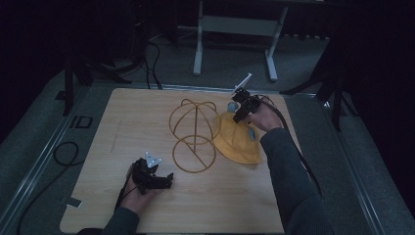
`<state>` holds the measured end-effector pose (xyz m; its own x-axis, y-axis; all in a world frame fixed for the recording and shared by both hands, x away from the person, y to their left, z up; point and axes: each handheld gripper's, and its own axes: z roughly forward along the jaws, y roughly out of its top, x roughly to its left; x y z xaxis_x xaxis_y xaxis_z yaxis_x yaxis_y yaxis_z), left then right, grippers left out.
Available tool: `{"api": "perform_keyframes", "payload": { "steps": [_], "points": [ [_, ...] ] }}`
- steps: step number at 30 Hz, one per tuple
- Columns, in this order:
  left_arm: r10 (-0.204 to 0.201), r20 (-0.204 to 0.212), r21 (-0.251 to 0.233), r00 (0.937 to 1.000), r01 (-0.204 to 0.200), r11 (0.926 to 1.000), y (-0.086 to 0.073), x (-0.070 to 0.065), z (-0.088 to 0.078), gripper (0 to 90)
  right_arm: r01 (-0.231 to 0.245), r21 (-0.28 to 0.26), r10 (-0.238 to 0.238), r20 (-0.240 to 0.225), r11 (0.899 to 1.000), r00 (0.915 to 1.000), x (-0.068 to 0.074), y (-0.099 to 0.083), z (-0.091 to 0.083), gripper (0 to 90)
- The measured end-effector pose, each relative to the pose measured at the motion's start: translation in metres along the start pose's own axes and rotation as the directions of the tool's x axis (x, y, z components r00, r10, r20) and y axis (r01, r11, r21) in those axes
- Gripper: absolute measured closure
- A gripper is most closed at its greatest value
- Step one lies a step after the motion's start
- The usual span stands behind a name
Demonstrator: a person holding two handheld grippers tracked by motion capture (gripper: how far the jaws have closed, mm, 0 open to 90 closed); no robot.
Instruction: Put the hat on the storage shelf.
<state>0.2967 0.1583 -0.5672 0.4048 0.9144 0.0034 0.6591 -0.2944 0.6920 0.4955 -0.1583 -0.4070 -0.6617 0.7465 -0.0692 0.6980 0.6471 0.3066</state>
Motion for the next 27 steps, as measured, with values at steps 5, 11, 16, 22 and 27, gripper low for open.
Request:
{"api": "perform_keyframes", "payload": {
  "steps": [5, 11, 16, 22, 27],
  "points": [
    [0.001, 0.000, 0.001, 1.0000, -0.001, 1.0000, 0.000, 0.000, 0.000, 1.5, -0.021, 0.080, 0.022, -0.015, 0.997, 0.9996, -0.004, 0.003, 0.013, 60.7],
    [0.006, 0.004, 0.002, 1.0000, -0.006, 1.0000, 0.000, 0.000, 0.000, 1.5, 0.008, 0.139, -0.008, -0.001, 0.990, 1.0000, -0.003, 0.004, 0.023, 81.8],
    [0.008, 0.005, 0.002, 1.0000, -0.008, 1.0000, 0.000, 0.000, 0.000, 1.5, 0.034, 0.130, -0.036, 0.012, 0.991, 0.9993, -0.002, 0.002, 0.020, 83.6],
    [0.005, 0.006, 0.000, 1.0000, -0.005, 1.0000, 0.000, -0.001, 0.000, 1.5, 0.033, 0.073, -0.034, 0.017, 0.997, 0.9993, -0.005, -0.006, 0.011, 83.8],
    [0.005, 0.005, -0.001, 1.0000, -0.005, 1.0000, 0.000, -0.001, 0.000, 1.5, 0.037, 0.022, -0.038, 0.019, 0.999, 0.9991, -0.010, -0.014, 0.004, 83.9]
  ]
}}
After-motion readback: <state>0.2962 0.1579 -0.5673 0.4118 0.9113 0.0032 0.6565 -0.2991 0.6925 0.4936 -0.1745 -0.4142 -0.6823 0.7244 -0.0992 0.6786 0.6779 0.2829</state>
